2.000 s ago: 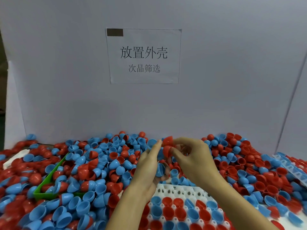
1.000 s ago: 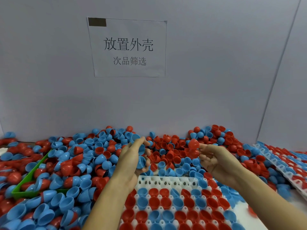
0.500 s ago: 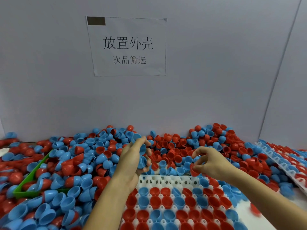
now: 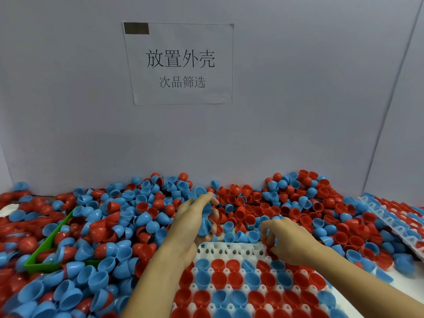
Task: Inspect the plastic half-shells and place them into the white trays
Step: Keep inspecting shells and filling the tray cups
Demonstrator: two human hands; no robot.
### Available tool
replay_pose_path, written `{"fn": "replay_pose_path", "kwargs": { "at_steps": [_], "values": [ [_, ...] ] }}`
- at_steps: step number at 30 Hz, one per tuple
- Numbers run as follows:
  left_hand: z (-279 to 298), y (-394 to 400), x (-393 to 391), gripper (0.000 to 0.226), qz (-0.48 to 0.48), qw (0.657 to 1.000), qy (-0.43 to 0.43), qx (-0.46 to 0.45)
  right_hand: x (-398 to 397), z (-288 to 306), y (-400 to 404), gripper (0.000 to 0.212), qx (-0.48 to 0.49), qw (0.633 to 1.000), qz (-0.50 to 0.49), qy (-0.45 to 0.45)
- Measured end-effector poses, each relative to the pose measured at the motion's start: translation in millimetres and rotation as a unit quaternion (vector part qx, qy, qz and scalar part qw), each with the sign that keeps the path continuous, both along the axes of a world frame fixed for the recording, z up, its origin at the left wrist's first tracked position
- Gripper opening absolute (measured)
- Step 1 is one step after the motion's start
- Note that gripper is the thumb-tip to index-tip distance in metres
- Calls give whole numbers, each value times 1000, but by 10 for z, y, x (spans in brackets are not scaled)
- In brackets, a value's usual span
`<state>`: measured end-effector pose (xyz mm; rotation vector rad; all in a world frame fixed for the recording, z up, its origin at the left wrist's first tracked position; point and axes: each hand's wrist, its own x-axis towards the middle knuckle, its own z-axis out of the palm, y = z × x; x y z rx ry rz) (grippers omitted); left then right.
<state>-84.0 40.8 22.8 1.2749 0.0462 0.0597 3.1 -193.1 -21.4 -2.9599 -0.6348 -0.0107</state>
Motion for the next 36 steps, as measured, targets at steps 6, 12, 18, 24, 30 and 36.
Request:
{"fn": "replay_pose_path", "kwargs": {
  "at_steps": [6, 12, 18, 24, 30, 36],
  "values": [
    [-18, -19, 3, 23, -22, 1000, 2, -6, -57, 152, 32, 42, -15, 999, 8, 33],
    [-32, -39, 12, 31, -59, 998, 7, -12, -258, 536, 242, 29, 85, 991, 75, -75],
    [-61, -73, 18, 39, -63, 996, -20, 53, -574, 810, 656, 30, 333, 911, 215, -118],
    [-80, -57, 13, 33, -63, 985, -61, 146, -602, 843, 712, 39, 198, 951, 209, -111],
    [-32, -47, -39, 26, -132, 974, -78, 164, -557, 819, 710, 47, 182, 960, 168, -129],
    [13, -16, -104, 25, -186, 963, -84, 177, -498, 774, 666, 23, 284, 941, 117, -140]
  ]
}}
